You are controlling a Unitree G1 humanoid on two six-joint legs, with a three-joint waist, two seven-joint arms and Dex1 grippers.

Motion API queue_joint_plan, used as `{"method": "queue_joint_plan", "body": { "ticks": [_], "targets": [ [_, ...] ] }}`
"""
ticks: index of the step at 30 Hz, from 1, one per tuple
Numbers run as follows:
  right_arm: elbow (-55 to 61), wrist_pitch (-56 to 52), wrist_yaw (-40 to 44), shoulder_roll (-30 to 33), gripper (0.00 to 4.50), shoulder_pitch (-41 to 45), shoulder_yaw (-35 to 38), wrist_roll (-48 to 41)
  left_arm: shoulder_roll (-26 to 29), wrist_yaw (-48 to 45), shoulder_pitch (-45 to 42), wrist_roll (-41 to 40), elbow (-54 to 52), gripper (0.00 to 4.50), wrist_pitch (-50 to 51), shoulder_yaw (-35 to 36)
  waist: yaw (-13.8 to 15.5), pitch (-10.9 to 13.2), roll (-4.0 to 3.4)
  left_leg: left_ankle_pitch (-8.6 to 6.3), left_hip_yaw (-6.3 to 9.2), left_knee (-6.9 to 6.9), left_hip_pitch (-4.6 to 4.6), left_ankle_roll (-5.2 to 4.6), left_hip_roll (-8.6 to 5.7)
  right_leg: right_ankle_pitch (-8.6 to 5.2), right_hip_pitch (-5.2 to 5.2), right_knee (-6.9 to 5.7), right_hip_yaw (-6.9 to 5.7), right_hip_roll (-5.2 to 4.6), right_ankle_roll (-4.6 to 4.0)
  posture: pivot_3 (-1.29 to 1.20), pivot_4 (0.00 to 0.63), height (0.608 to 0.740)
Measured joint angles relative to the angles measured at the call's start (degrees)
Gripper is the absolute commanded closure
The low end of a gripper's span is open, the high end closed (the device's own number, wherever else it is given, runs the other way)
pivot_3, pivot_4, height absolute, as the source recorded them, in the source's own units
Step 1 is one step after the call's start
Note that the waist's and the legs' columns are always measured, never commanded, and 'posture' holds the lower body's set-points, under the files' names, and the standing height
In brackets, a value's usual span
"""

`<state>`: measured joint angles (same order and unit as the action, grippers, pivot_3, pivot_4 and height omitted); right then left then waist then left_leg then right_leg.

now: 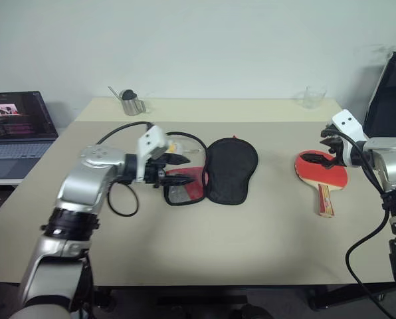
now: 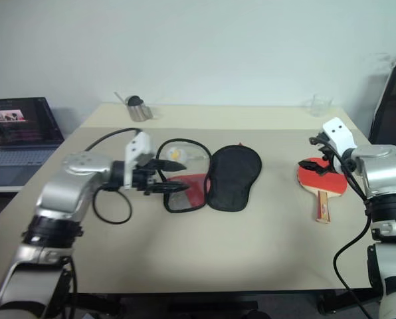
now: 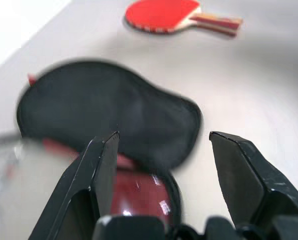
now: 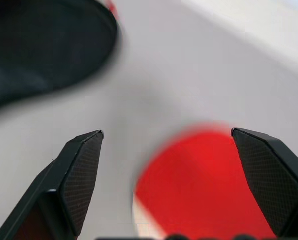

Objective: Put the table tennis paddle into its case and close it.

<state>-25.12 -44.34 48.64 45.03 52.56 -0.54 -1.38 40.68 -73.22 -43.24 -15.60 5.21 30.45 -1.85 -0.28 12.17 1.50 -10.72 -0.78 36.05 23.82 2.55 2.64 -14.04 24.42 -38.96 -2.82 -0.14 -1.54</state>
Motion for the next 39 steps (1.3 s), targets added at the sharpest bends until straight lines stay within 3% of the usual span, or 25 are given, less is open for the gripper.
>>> {"method": "queue_joint_plan", "body": {
  "ticks": [3, 7, 14, 21, 35, 39],
  "targets": [
    [3.5, -12.8, -4.8, -0.7, 0.0, -0.7, 1.7, -0.3, 1.9, 0.4, 1.8, -2.1, -3.9, 1.37, 0.8, 1.7, 0.2, 0.0, 0.0, 0.0, 0.0, 0.01, -0.02, 0.0, -0.03, 0.0, 0.0, -0.02, -0.01, 0.01, 0.0, 0.0, 0.15, 0.74],
    [8.0, -26.8, -15.7, -4.7, 0.0, -2.1, 9.8, 0.4, 2.9, 1.9, 4.0, -2.4, -4.7, 1.37, 1.6, 2.5, 0.2, 0.0, 0.01, 0.0, 0.0, 0.02, -0.06, -0.01, -0.02, 0.04, -0.05, -0.02, 0.0, 0.01, 0.01, 0.0, 0.15, 0.74],
    [15.9, -37.7, -30.9, -12.1, 0.0, -4.3, 19.9, 2.8, 2.6, 2.9, 4.1, -2.6, -4.6, 1.37, 1.7, 2.1, 0.1, 0.0, 0.01, 0.0, 0.0, -0.02, -0.02, -0.02, -0.01, 0.05, -0.01, 0.02, 0.03, 0.07, 0.01, 0.0, 0.15, 0.74],
    [17.7, -39.8, -39.8, -19.9, 0.0, -6.6, 25.2, 3.6, 2.4, 2.7, 3.0, -3.1, -3.3, 1.37, 1.7, 2.0, -0.1, 0.0, 0.01, 0.0, -0.02, -0.02, -0.04, -0.03, 0.0, 0.05, -0.01, -0.02, 0.06, 0.19, 0.02, 0.0, 0.15, 0.74],
    [14.1, -35.0, -45.2, -24.0, 0.0, -7.3, 26.5, 2.2, 2.9, 4.1, 3.1, -4.5, -3.1, 1.37, 2.7, 2.1, -0.4, -0.1, 0.07, -0.01, -0.04, -0.01, -0.04, -0.05, 0.01, 0.06, -0.01, 0.01, 0.11, 0.24, 0.03, 0.0, 0.15, 0.74],
    [13.5, -33.5, -45.6, -24.9, 0.92, -7.3, 26.4, 1.7, 3.1, 5.1, 3.6, -4.7, -3.7, 1.32, 2.9, 2.2, -0.8, -0.2, 0.21, 0.0, -0.03, 0.0, -0.06, -0.06, 0.01, 0.08, -0.03, 0.0, 0.16, 0.24, 0.06, 0.0, 0.15, 0.74]
  ]
}}
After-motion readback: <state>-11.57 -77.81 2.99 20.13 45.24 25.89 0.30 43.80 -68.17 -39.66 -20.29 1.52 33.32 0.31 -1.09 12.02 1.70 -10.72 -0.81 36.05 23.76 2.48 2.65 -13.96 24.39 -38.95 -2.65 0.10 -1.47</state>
